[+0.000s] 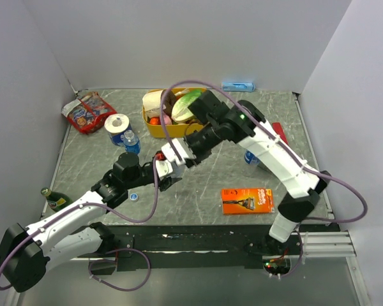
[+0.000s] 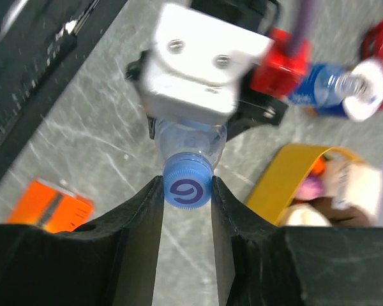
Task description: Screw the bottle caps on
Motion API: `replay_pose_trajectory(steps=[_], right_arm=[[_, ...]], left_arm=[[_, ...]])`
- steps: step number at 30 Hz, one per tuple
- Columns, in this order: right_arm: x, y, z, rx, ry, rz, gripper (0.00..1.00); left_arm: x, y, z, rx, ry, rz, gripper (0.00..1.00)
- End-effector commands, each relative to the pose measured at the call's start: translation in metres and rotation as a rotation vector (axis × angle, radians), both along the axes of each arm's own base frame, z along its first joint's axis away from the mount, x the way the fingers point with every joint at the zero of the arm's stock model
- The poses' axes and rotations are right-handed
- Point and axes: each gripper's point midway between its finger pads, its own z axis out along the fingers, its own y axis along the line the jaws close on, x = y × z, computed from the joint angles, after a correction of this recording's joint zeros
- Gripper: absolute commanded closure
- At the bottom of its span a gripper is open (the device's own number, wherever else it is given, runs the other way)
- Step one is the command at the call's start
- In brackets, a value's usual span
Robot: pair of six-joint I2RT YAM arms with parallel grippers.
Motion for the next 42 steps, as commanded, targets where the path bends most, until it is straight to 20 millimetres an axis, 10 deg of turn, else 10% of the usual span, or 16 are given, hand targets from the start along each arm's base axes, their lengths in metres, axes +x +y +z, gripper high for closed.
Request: replay_pose_trajectory(steps=[1, 11, 17, 23, 25, 42], right_arm=[[-0.008, -0.015, -0.022, -0.142, 0.32, -0.226, 0.78], [0.005, 0.01, -0.042, -0.257, 1.005, -0.787, 0.84], [0.031, 0.009, -0.018, -0.128, 0.908, -0.823, 0.62], [0.065, -0.015, 0.054, 0.188, 0.779, -0.769, 0.48], [0.049, -0.026, 0.065, 0.246, 0.694, -0.622, 0.42], [-0.008, -0.016, 0.042, 0.222, 0.266, -0.259, 0.17]], left_arm=[[0.021, -0.004, 0.039, -0.132, -0.072, 0.097, 0.99], [0.068, 0.014, 0.025, -0.117, -0.039, 0.371, 0.99], [0.063, 0.014, 0.008, -0.083, 0.004, 0.361, 0.99], [0.036, 0.005, -0.005, -0.037, 0.05, 0.211, 0.99], [0.019, -0.003, -0.002, -0.045, 0.051, 0.108, 0.99], [-0.013, -0.017, 0.039, -0.065, -0.039, -0.125, 0.99]])
